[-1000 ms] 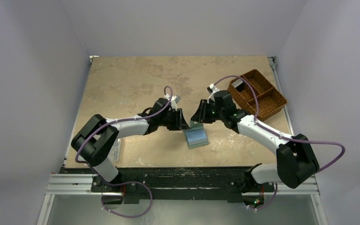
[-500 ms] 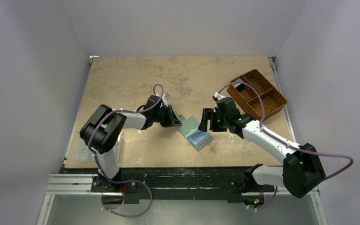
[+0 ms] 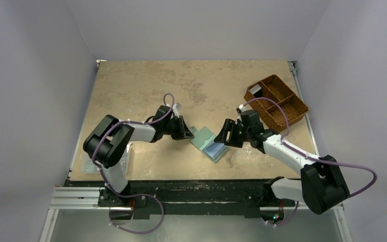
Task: Put the credit cards into the card holder
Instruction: Open the card holder at the center of the board.
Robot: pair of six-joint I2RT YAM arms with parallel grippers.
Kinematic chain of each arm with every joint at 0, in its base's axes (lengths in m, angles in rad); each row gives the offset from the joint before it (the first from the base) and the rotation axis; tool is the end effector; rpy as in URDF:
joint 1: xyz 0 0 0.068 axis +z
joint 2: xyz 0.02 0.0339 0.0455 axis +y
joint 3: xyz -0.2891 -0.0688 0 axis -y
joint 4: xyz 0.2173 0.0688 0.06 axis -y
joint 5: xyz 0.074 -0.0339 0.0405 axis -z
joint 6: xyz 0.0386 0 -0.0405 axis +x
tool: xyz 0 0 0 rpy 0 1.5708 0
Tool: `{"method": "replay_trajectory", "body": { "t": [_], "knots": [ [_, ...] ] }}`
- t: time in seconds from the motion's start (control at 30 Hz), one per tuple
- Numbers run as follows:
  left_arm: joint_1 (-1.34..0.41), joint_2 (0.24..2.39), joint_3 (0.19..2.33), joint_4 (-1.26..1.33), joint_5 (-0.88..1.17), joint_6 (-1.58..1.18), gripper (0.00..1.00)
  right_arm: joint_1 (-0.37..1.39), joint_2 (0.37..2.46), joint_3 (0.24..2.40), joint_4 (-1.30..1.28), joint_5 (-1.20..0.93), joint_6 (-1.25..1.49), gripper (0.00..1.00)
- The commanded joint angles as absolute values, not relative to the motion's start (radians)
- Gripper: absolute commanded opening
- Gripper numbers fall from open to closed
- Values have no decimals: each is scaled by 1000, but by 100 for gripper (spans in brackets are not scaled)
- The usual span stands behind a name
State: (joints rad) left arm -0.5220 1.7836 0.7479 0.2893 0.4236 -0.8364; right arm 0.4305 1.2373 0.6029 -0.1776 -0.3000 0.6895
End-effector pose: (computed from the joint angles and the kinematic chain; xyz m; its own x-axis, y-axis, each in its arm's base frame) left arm 0.2726 -0.1751 0.1656 -0.9260 -0.2480 -0.2848 0.0430 0.6800 -0.7319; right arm 0.1881 0.0989 0.2257 -0.8800 0.2646 -0.3944 -0.0307 0.7970 0.6032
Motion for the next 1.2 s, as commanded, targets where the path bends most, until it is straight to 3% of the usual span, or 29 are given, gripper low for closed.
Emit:
{"method": "replay_trajectory", "body": {
  "t": [0.0,0.7,1.17],
  "knots": [
    [-535,1765,658,276,419,-864,13,423,1259,581,-90,-316,763,66],
    [-551,1782,666,289,428,-870,11,423,1295,585,-126,-243,736,67],
    [-567,1800,680,282,431,-869,10,446,1367,571,110,-430,838,66]
  ]
}}
